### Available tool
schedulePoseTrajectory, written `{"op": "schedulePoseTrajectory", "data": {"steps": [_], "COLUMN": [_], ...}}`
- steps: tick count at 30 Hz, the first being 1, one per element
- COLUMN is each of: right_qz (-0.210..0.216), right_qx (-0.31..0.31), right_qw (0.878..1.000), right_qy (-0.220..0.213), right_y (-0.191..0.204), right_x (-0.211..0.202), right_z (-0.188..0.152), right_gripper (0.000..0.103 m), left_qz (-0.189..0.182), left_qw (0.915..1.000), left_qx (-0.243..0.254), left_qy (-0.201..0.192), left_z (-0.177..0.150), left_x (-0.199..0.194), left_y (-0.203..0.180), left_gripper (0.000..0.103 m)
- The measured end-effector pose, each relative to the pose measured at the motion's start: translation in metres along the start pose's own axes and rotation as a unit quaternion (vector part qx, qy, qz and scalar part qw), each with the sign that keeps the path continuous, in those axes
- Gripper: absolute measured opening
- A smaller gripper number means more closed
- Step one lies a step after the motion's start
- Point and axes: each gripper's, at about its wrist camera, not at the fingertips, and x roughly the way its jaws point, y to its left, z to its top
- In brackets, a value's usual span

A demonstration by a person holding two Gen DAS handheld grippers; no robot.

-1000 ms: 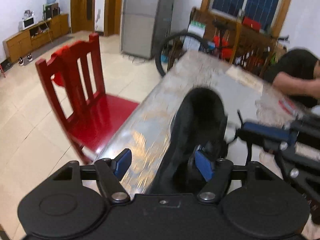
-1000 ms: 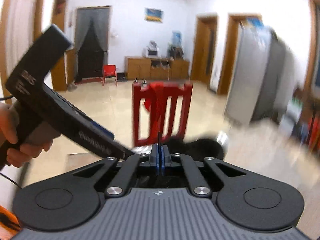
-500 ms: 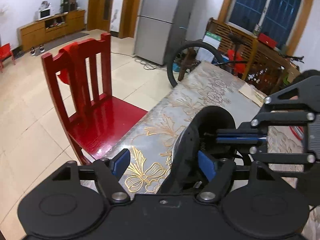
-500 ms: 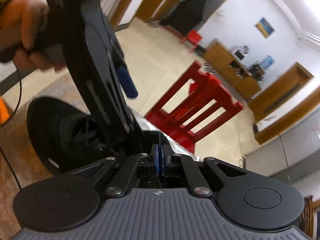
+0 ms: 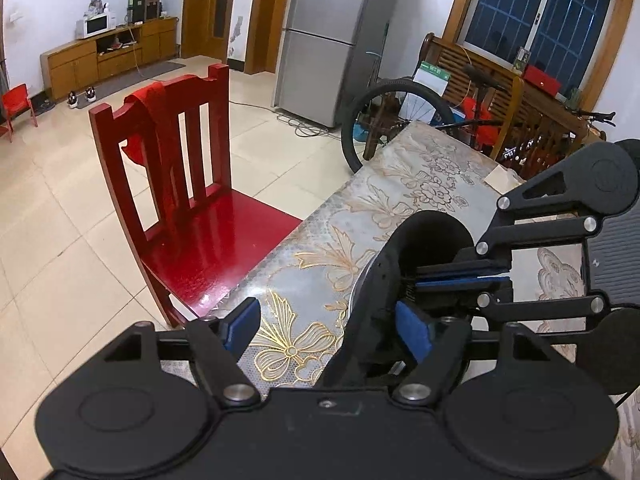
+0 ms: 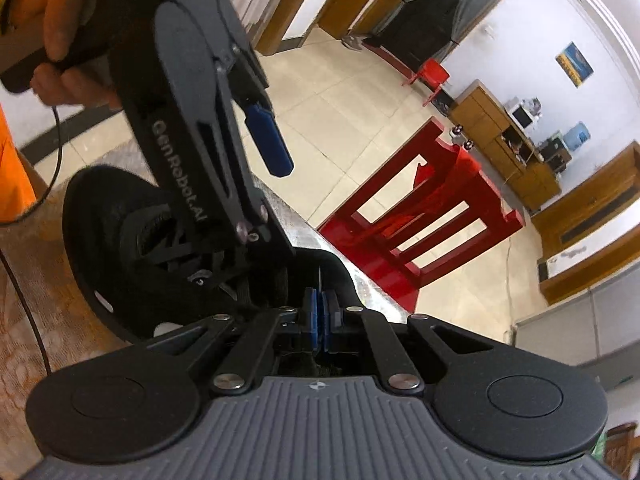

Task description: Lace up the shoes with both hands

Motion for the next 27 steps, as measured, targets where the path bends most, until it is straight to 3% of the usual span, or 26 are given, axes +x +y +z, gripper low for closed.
{"op": "schedulePoseTrajectory", "data": {"steps": [4,10,18,27], "right_qz": [0.002,0.038,0.000,-0.011], "right_qx": [0.051,0.153,0.099,0.082], "right_qw": [0.999,0.987,0.994,0.995], "right_qy": [-0.009,-0.033,-0.035,-0.053], "right_y": [-0.005,-0.015,0.003,0.005], "right_x": [0.001,0.001,0.014,-0.001], "right_z": [-0.004,-0.011,-0.010,-0.017], "right_gripper": [0.003,0.003,0.003,0.003], "left_qz": [-0.004,-0.005,-0.004,-0.019], "left_qw": [1.0000,1.0000,1.0000,0.9998], "left_qx": [-0.002,-0.005,0.002,-0.009], "left_qy": [0.002,0.002,0.007,-0.004], "left_z": [0.000,0.000,0.000,0.004], "left_x": [0.001,0.001,0.002,-0.004], "left_y": [0.001,0.003,0.002,0.003], "left_gripper": [0.072,0.072,0.072,0.068]}}
